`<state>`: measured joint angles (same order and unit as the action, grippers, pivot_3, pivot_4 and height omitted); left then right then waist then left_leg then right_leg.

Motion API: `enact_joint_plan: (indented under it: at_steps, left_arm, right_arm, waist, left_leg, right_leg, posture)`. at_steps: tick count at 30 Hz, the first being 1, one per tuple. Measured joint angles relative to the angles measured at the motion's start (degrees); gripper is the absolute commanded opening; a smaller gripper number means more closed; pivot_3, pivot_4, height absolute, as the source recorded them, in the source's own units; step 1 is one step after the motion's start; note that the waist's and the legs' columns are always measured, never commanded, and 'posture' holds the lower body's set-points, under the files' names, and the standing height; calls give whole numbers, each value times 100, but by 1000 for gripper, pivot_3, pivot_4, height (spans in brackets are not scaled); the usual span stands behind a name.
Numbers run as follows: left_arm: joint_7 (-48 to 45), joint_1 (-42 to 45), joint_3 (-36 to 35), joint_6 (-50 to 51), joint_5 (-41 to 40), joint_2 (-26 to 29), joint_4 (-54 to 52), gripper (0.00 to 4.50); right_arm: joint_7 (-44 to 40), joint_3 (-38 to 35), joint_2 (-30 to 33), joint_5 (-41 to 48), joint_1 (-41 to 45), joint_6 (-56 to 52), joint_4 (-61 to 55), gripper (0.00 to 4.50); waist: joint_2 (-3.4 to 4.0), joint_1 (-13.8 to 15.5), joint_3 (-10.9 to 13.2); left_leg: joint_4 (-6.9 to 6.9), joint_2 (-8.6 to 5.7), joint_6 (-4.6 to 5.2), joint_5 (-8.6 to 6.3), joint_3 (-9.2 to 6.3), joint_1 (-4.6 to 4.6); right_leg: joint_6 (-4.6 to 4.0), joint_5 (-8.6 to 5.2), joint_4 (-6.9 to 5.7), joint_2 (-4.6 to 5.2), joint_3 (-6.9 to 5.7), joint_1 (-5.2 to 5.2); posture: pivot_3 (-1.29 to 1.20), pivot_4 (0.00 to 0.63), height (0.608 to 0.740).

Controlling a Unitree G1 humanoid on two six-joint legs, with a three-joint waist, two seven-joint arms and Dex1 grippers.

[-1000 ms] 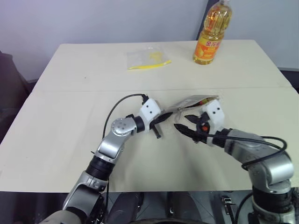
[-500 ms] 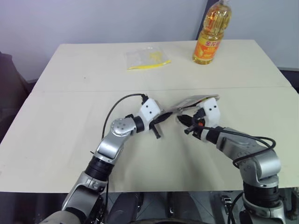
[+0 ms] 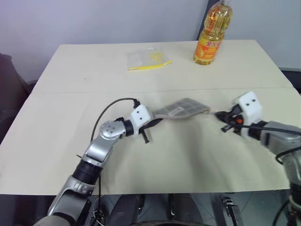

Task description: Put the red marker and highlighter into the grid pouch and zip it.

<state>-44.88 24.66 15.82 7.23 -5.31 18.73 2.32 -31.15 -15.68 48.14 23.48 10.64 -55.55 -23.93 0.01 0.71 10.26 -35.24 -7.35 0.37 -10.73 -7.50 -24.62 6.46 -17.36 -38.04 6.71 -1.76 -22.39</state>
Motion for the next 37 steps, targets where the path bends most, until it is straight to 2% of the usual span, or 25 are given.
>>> enact_joint_plan:
  at_steps: [8,9,10,12,16,21,24,28,31,37]
  left_arm:
    - [-128,-156,-88,-32,-204,192,-144,0]
    - [-137,-179,-112,-1,-249,238,-161,0]
    - [-157,-221,-168,66,-298,294,-195,326]
    - [-236,-302,-310,301,-457,398,-261,1057]
    - [-383,-541,-423,877,-715,687,-605,3002]
    - [-461,-1150,-1003,1692,-1347,1126,-1393,3002]
    - [-240,-1457,-1532,1884,-1537,1242,-1500,3002]
    - [320,-1859,-2373,1815,-1522,1353,-1370,3002]
    - [706,-2163,-2887,1623,-1416,1368,-1178,3002]
    - [903,-2576,-3145,1459,-1360,1385,-1148,3002]
  right_arm:
    - [-142,199,47,-122,-81,384,259,47]
    - [-204,212,50,-113,-85,380,240,576]
    - [-263,210,91,-97,-109,364,209,896]
    - [-428,210,264,-65,-204,349,146,1919]
    - [-805,214,401,-10,-497,457,12,3945]
    - [-1150,55,380,53,-724,938,23,3945]
    - [-1132,-200,114,73,-747,1256,187,3945]
    - [-973,-431,-539,122,-836,1848,594,3945]
    - [-968,-464,-714,82,-954,2210,919,3945]
    - [-1116,-381,-784,105,-933,2546,1116,3945]
  waist:
    - [0,-8,0]
    - [0,-6,0]
    - [1,-6,0]
    - [1,-3,0]
    - [1,-4,0]
    - [1,-19,1]
    - [1,1,1]
    - [0,2,1]
    - [0,5,1]
    - [0,4,1]
  left_leg:
    - [0,3,0,0,0,1]
    - [0,2,0,0,0,1]
    - [0,2,0,0,0,1]
    - [0,3,0,0,0,1]
    - [1,3,0,0,-1,0]
    - [4,7,0,-1,-1,1]
    - [3,8,0,-1,-1,3]
    - [4,7,-1,-1,-1,3]
    - [6,6,-1,-1,-1,3]
    - [6,8,-3,-3,-1,3]
  right_leg:
    - [0,0,-1,-1,0,0]
    - [0,0,-1,-1,0,-1]
    - [0,0,-1,-1,1,-1]
    - [-1,0,0,-1,0,-1]
    - [-1,-1,0,0,1,-1]
    - [-2,-2,1,-1,2,-3]
    - [-3,-2,1,-2,2,-1]
    - [-3,-2,4,0,4,0]
    - [-4,-2,5,0,4,-2]
    - [-14,-8,6,0,4,-1]
  posture:
    - [0,150,740]
    - [0,150,740]
    - [0,150,740]
    - [0,150,740]
    - [0,150,740]
    - [0,150,740]
    - [0,150,740]
    - [0,150,740]
    - [0,150,740]
    - [0,150,740]
